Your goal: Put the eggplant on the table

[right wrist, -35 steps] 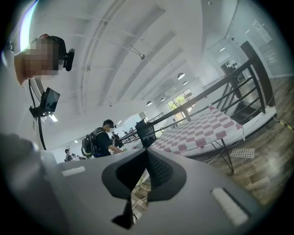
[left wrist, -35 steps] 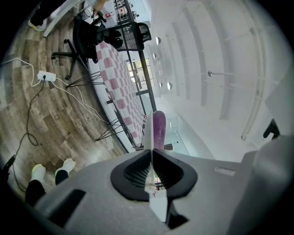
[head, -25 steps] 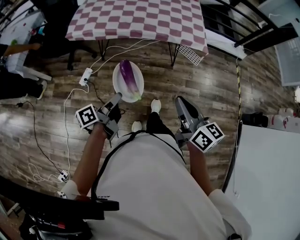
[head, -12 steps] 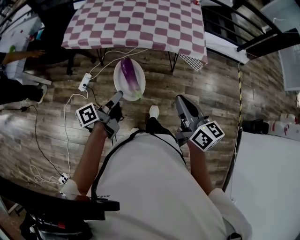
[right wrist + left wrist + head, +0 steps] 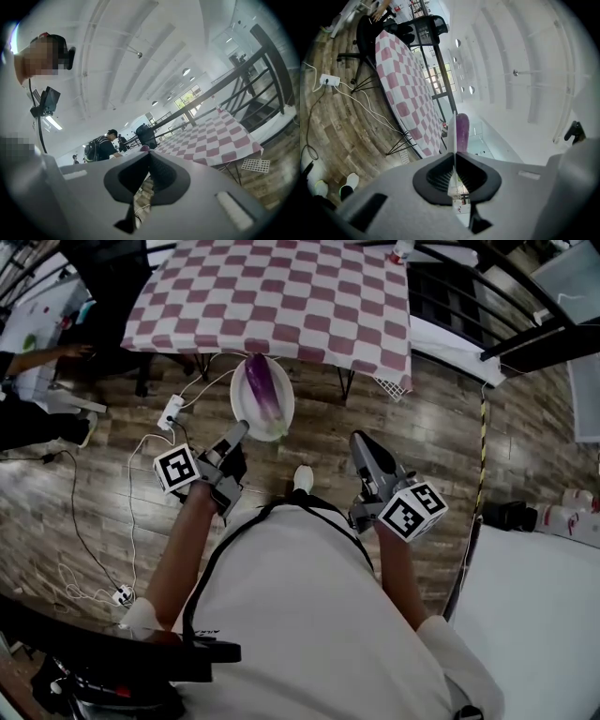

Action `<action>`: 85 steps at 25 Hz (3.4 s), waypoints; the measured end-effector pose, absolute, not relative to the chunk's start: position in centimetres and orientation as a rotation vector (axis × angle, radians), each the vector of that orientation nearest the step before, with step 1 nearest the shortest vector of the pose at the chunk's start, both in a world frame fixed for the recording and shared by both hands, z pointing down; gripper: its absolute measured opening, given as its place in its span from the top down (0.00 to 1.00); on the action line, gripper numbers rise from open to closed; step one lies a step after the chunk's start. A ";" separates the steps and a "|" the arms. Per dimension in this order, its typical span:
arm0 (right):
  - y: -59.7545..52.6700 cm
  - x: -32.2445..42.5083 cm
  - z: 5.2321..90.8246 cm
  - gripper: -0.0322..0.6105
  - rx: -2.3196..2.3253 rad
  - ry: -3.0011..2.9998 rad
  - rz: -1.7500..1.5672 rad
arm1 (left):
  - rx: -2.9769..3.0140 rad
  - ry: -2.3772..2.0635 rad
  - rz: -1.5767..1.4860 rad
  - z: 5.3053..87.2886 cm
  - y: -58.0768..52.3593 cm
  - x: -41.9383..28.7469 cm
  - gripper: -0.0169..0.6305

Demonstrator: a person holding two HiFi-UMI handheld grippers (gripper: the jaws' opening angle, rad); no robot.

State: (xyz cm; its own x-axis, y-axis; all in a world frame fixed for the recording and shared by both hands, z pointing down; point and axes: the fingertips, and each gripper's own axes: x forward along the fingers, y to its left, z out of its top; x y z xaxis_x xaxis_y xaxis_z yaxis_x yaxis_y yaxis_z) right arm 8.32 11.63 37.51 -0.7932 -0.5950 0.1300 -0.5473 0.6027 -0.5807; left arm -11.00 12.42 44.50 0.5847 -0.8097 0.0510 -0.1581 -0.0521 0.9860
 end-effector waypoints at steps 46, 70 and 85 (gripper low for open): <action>-2.7 13.1 40.2 0.94 -0.966 2.729 -1.033 | 1.483 -0.768 -0.691 46.5 -2.9 -4.3 0.94; -17.7 5.9 40.3 0.94 -1.103 2.689 -1.039 | 1.488 -0.689 -0.597 48.8 -18.3 -11.1 0.94; -24.5 3.2 42.2 0.94 -1.350 2.571 -1.081 | 1.554 -0.458 -0.374 54.6 -26.9 -10.5 0.94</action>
